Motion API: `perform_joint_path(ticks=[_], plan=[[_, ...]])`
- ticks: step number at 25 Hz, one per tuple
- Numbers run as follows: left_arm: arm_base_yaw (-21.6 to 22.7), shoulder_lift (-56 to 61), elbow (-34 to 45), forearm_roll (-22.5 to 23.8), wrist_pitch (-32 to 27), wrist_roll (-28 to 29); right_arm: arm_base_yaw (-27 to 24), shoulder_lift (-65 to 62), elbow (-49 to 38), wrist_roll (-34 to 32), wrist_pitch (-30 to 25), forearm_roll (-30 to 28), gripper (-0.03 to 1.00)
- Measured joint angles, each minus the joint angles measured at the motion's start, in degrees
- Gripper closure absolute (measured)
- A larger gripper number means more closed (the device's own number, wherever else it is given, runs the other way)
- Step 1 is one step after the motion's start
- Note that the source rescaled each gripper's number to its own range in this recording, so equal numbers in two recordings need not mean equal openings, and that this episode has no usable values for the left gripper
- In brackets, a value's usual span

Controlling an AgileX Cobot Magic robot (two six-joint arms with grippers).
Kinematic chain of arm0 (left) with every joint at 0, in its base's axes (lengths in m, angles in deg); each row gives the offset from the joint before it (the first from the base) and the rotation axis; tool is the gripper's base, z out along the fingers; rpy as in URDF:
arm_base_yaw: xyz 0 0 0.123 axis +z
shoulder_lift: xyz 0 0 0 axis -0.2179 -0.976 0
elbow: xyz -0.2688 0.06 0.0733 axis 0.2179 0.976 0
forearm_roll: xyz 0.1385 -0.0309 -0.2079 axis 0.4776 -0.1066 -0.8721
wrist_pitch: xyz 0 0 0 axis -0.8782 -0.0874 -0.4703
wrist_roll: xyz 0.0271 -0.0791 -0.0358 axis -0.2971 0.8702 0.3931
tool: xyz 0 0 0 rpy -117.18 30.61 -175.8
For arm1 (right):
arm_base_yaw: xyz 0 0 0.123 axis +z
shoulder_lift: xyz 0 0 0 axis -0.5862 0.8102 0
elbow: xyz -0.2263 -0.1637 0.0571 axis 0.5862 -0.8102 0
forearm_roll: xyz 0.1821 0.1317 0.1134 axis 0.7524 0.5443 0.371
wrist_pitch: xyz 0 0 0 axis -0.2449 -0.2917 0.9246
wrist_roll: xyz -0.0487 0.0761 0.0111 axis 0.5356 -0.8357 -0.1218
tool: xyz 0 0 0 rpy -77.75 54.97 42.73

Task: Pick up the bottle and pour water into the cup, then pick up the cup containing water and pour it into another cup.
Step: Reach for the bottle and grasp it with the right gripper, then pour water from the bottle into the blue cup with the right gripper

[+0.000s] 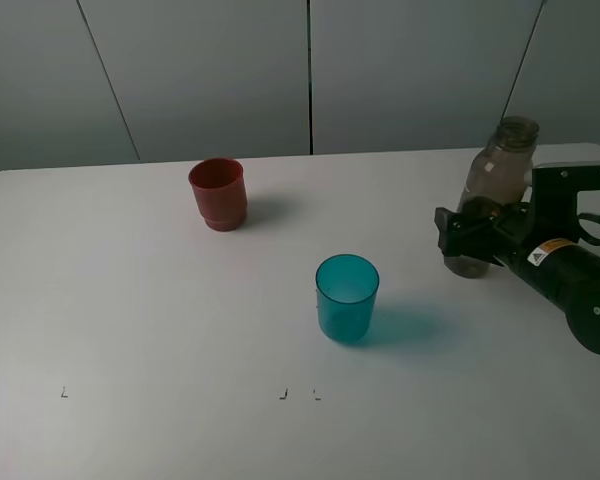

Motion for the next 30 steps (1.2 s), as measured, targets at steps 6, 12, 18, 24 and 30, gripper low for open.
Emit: perform_joint_path(ticks=[6, 12, 18, 24, 30], plan=[[0.00, 0.00, 0.00, 0.00, 0.00, 0.00, 0.00, 0.00, 1.19, -1.51, 0.12, 0.00, -0.03], [0.00, 0.00, 0.00, 0.00, 0.00, 0.00, 0.00, 0.00, 1.19, -1.61, 0.12, 0.00, -0.03], [0.00, 0.00, 0.00, 0.00, 0.00, 0.00, 0.00, 0.00, 1.19, -1.38, 0.11, 0.15, 0.95], [0.00, 0.00, 0.00, 0.00, 0.00, 0.00, 0.00, 0.00, 1.19, -1.25, 0.11, -0.37, 0.97], [0.00, 0.00, 0.00, 0.00, 0.00, 0.00, 0.00, 0.00, 1.19, -1.25, 0.11, -0.61, 0.97]])
